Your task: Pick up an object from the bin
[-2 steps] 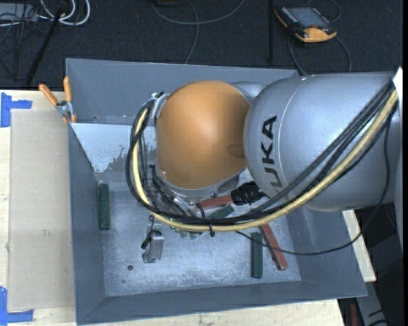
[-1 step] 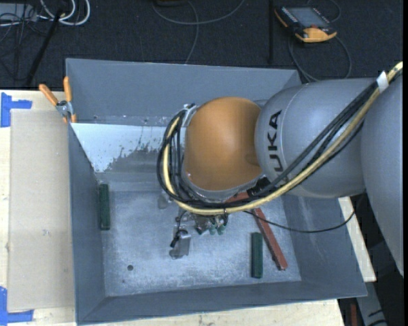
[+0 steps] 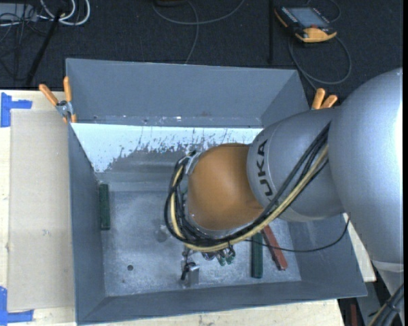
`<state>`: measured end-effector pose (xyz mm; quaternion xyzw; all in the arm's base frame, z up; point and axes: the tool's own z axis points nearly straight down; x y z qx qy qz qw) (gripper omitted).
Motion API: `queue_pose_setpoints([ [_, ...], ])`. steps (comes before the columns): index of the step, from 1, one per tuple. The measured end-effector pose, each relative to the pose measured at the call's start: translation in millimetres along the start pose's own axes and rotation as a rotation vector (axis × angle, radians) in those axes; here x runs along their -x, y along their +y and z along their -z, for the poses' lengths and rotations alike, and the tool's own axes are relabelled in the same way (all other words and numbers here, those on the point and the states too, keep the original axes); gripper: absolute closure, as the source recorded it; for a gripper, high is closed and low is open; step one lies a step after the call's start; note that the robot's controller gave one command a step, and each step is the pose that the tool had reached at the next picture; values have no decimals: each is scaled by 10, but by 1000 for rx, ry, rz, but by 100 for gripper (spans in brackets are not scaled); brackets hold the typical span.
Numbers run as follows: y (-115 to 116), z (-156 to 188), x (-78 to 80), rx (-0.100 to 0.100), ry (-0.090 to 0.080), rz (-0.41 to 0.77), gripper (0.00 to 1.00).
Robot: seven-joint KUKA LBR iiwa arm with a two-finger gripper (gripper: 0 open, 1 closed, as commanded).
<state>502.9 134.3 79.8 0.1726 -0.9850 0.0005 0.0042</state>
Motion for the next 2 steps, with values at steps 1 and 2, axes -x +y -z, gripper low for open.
queue_pose_setpoints([
  [1,-1010,1498,-238,-6,-16,76,0],
  [2,-1110,-130,212,1,-4,511,0],
])
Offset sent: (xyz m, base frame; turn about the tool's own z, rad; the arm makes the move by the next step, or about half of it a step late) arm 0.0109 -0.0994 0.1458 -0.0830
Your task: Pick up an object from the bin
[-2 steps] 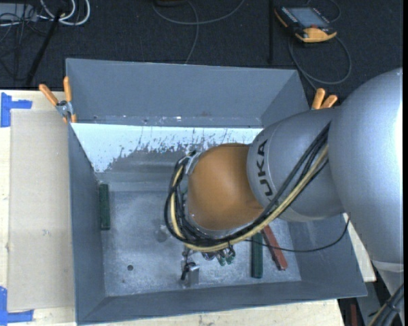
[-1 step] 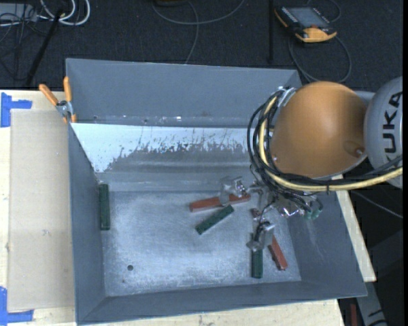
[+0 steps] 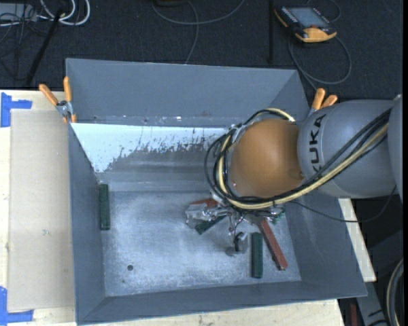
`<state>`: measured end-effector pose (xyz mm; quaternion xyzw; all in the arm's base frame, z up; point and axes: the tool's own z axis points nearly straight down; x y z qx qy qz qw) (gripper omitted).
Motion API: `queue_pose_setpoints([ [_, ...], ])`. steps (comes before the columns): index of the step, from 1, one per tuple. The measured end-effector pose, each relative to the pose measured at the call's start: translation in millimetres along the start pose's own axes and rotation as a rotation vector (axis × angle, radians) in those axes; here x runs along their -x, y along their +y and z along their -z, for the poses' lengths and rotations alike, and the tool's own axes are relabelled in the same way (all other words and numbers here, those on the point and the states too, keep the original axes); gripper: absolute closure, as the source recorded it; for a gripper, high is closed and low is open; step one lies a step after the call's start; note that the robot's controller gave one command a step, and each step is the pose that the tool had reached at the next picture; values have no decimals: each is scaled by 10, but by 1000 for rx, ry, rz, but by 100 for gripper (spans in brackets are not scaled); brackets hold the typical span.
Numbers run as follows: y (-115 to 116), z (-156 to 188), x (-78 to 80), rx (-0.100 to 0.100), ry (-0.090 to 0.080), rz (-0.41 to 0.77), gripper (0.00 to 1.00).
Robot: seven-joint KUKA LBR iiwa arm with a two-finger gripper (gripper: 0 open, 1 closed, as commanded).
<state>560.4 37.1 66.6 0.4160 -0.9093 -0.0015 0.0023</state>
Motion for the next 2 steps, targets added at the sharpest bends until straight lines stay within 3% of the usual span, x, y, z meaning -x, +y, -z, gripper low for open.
queue_pose_setpoints([
  [1,-623,38,194,-8,-6,80,0],
  [2,-608,39,192,-3,-5,76,100],
])
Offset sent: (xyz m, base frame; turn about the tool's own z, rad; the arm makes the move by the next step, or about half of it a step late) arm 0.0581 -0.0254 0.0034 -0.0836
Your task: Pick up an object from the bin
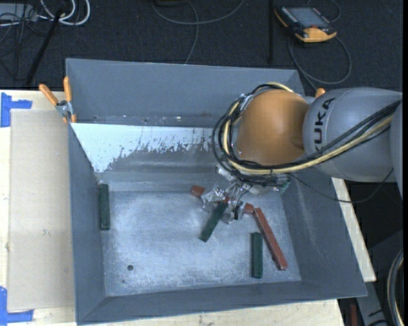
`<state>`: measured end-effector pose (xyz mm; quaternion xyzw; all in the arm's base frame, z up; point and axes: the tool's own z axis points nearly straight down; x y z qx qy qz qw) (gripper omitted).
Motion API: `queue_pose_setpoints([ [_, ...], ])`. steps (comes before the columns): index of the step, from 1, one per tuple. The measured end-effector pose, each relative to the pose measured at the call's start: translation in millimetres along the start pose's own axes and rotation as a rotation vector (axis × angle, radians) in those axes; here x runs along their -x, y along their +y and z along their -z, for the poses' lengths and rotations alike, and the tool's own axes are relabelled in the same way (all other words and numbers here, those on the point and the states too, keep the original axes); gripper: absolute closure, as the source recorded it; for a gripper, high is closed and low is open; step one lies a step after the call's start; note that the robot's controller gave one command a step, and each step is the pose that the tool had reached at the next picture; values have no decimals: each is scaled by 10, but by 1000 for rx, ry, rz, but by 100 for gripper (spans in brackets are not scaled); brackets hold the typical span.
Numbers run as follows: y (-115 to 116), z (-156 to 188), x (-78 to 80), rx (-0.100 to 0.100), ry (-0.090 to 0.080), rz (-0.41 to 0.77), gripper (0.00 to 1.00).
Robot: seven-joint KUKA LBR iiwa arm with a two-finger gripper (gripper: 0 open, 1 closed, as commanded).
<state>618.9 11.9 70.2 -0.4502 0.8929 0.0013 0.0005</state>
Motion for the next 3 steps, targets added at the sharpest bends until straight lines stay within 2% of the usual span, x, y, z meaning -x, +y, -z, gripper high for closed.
queue_pose_setpoints([
  [1,413,3,98,-1,0,102,100],
  [2,344,1198,303,-9,-6,76,100],
  [3,565,1584,411,-4,-3,401,100],
])
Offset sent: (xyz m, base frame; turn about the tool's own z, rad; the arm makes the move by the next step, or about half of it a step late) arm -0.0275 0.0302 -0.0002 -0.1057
